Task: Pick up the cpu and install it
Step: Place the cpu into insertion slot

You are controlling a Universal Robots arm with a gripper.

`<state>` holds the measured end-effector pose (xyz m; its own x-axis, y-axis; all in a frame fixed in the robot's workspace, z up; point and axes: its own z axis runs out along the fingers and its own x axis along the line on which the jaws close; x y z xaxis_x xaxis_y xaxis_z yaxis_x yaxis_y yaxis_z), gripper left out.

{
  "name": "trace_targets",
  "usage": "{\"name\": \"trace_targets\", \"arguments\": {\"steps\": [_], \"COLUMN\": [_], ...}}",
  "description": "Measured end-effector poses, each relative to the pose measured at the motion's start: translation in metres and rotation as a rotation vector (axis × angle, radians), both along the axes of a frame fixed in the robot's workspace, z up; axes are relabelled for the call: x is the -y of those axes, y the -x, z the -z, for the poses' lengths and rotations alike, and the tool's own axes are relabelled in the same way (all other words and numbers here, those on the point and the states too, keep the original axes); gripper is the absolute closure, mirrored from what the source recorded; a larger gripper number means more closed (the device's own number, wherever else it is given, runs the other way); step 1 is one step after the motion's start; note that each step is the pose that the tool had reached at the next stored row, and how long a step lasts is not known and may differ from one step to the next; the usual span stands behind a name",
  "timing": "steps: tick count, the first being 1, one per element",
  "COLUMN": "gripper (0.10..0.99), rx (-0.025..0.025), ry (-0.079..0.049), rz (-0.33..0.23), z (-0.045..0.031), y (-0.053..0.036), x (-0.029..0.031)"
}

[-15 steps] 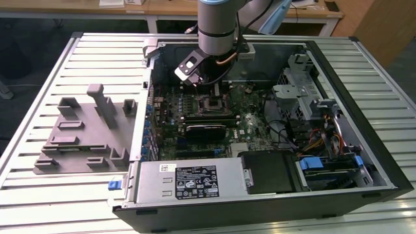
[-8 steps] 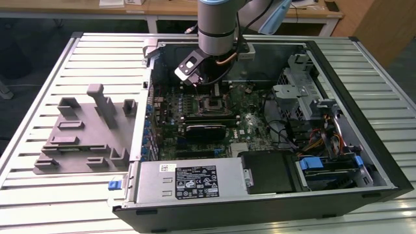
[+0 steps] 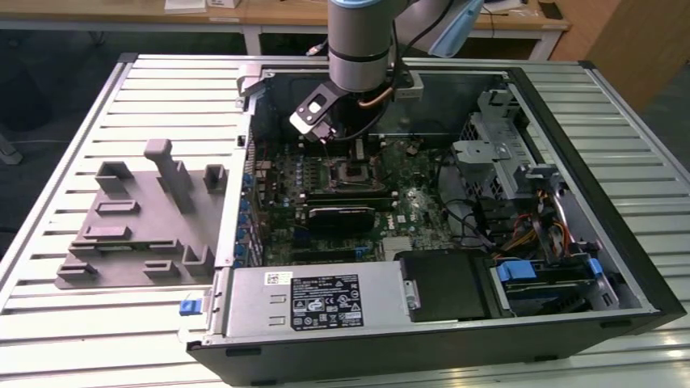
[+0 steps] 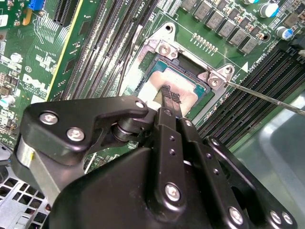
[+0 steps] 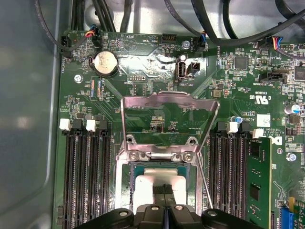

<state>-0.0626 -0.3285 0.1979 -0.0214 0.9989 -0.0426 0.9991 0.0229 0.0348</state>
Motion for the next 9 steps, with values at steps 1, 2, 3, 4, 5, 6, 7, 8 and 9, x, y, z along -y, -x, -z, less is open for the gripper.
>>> {"name": "trace_targets", "arguments": {"steps": [1,2,3,4,5,6,7,8,9], "gripper": [0.98,0.98,0.98,0.98,0.98,0.98,0.98,0.98,0.98], "rx": [0.0,0.0001,0.0004,0.0008,0.0013,0.0007,0.0001,0.0003,0.0003], "ry": [0.0,0.0,0.0,-0.001,-0.002,-0.001,0.0,0.0,0.0], "rz": [0.0,0.0,0.0,0.0,0.0,0.0,0.0,0.0,0.0], "z": [0.0,-0.0001,-0.0003,-0.0008,-0.0015,-0.0029,-0.0047,-0.0064,-0.0083], "y": [0.0,0.0,0.0,-0.0001,-0.0002,-0.0001,0.0,0.0,0.0], "x": [0.0,0.0,-0.0001,-0.0001,-0.0003,-0.0002,0.0,-0.0001,0.0]}}
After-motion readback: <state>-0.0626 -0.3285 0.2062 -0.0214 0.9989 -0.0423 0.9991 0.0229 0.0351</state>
